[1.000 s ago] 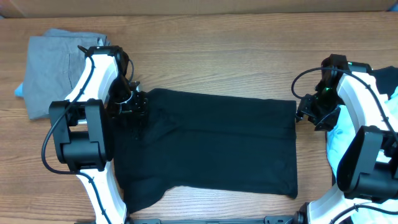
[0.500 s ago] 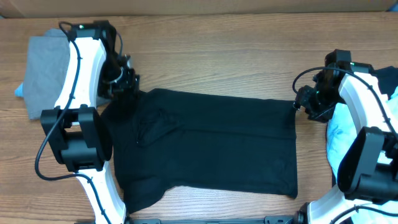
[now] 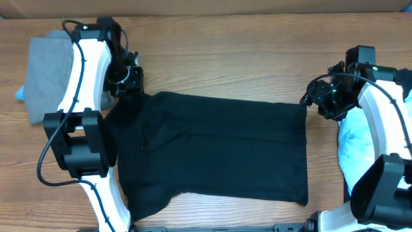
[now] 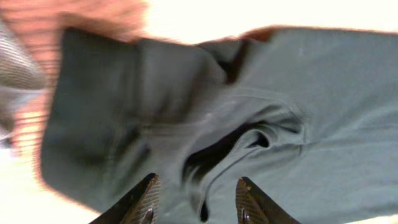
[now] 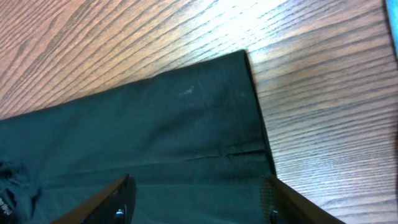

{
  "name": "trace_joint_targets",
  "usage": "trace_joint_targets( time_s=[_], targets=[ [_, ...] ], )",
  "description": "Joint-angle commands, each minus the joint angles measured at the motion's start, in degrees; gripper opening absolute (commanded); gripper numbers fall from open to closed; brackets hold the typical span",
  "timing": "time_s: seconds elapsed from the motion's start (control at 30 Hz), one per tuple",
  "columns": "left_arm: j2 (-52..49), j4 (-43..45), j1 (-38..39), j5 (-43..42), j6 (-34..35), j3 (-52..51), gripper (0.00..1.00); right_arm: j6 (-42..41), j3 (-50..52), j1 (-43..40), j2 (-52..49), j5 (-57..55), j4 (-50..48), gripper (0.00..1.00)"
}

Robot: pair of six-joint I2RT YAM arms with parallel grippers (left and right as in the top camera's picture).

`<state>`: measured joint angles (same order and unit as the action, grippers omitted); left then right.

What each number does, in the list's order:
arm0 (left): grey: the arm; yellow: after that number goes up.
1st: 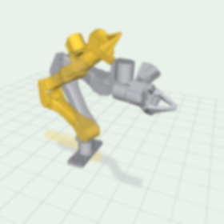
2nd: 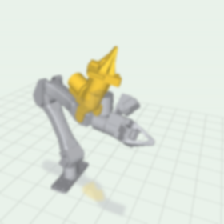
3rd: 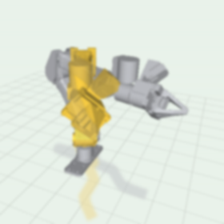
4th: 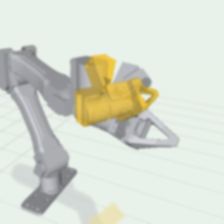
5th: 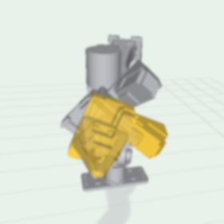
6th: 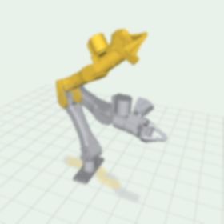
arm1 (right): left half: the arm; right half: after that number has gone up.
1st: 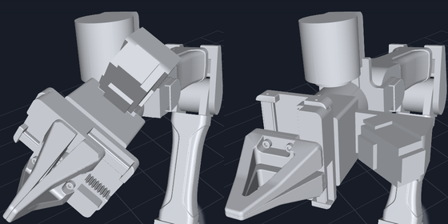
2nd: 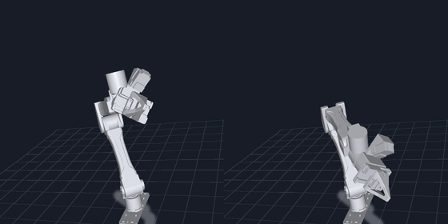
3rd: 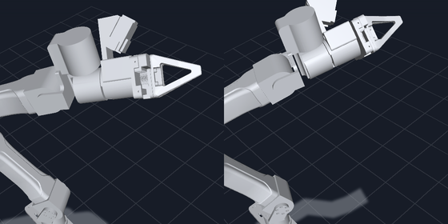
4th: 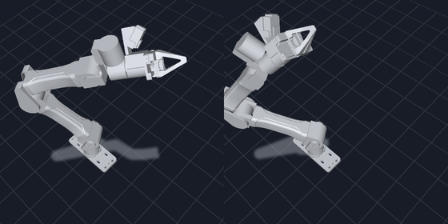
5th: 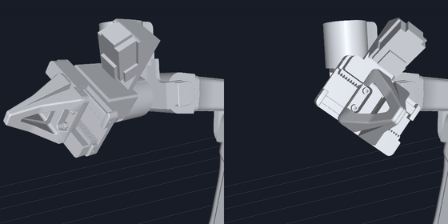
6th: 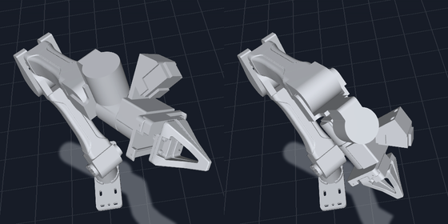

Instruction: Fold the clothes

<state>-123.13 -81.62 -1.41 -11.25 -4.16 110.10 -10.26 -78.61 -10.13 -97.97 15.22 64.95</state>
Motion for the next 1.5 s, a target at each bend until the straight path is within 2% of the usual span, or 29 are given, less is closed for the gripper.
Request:
trace_joint_targets(
  time_s=[0.0,0.1,0.17,0.27,0.3,0.4,0.5,0.57,0.63,0.8,0.97,1.33,1.43,1.47],
  targets=[
    [1.38,3.02,2.54,-3.17,-2.91,-4.31,0.41,-0.22,0.46,-0.28,0.76,0.76,-0.20,0.67],
    [1.38,9.01,4.57,-3.06,-2.93,-9.64,0.31,-0.22,1.53,-0.28,0.76,0.76,-0.42,0.67],
    [1.38,11.50,5.62,-1.86,-2.91,-11.82,0.30,-0.20,1.53,-0.28,0.66,0.79,-0.35,0.67],
    [1.38,12.96,6.82,-2.34,-3.17,-12.92,0.49,-0.20,1.53,-0.28,0.66,0.76,-0.39,0.67],
    [1.38,12.94,7.19,-2.32,-3.80,-12.92,0.52,-0.17,1.53,-0.28,0.66,0.76,-0.39,0.67],
    [1.38,12.79,8.24,-0.61,-5.51,-13.35,0.53,-0.17,1.53,-0.28,0.66,0.76,-0.61,0.67],
    [1.38,13.44,9.01,-0.90,-5.70,-14.80,0.49,-0.17,1.53,-0.28,0.66,0.74,-0.68,0.67],
    [1.38,13.27,9.64,-2.25,-5.73,-15.54,0.33,-0.17,1.53,-0.28,0.66,0.74,-0.70,0.67],
    [1.38,12.41,10.43,-2.29,-5.75,-15.93,0.25,-0.17,1.53,-0.28,0.66,0.74,-0.76,0.67],
    [1.38,9.38,12.09,-2.05,-6.58,-15.98,0.20,-0.17,1.53,-0.28,0.66,0.72,-0.85,0.67],
    [1.38,6.10,13.38,-3.45,-6.58,-15.98,0.04,-0.15,1.53,-0.28,0.66,0.72,-0.85,0.66],
    [1.44,2.58,15.30,-6.32,-6.19,-15.87,0.04,-0.15,1.53,-0.28,0.66,0.26,-1.11,0.66],
    [1.44,2.25,16.70,-6.93,-5.33,-15.87,0.09,-0.15,1.53,-0.28,0.66,0.26,-1.53,0.66],
    [1.44,2.43,17.33,-7.19,-4.55,-15.87,0.14,-0.13,1.53,-0.28,0.66,0.28,-1.68,0.66]
  ],
)
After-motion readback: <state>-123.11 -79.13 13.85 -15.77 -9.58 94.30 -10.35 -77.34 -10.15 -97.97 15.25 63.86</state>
